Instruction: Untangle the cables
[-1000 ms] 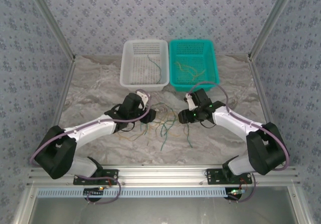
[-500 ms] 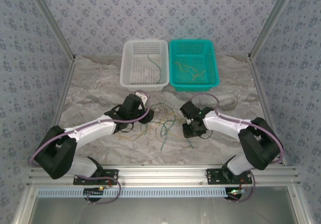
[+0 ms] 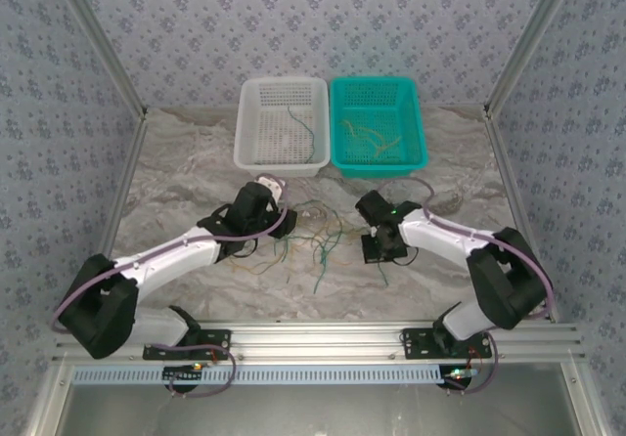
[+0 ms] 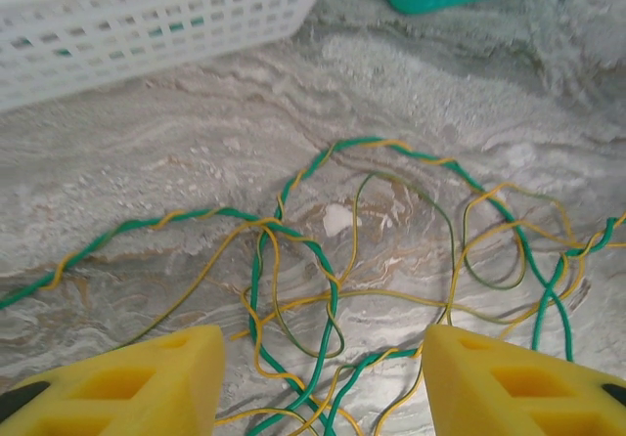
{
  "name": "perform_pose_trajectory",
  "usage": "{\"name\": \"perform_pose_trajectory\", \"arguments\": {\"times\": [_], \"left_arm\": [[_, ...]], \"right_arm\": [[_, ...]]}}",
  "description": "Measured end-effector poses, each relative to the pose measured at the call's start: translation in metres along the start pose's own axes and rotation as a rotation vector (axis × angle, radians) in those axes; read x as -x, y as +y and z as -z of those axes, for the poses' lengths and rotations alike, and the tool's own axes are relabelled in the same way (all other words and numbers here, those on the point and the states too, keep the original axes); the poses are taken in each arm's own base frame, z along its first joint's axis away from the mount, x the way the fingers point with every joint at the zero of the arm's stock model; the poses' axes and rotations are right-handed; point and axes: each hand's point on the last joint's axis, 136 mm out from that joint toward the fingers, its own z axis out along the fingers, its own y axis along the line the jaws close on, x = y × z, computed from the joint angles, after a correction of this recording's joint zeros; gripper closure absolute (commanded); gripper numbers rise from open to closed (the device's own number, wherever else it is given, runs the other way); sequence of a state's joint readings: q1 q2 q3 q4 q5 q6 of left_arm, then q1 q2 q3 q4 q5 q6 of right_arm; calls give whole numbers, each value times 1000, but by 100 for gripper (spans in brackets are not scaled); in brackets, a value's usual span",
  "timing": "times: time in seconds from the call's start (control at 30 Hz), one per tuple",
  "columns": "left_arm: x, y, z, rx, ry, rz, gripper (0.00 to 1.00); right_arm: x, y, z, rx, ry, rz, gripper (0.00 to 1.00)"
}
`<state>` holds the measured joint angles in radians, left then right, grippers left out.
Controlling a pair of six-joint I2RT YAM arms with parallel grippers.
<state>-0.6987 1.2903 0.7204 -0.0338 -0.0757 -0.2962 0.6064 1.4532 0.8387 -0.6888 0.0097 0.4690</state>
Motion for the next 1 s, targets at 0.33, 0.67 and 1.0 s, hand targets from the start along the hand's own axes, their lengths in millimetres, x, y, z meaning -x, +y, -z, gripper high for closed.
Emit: {"name": "perform_pose_trajectory", "arguments": {"times": [0.33,0.67,1.0], "left_arm": [[29,-2,28,-19,-114,13,42],[89,21,77,-90,-381,91,41],[119,13,93,-216,-525,78,41]], "right_arm": [[56,7,114,169,-324,22,100],[99,21,187,250,-578,112,100],[163,59,304,396,-915,207,100]]}}
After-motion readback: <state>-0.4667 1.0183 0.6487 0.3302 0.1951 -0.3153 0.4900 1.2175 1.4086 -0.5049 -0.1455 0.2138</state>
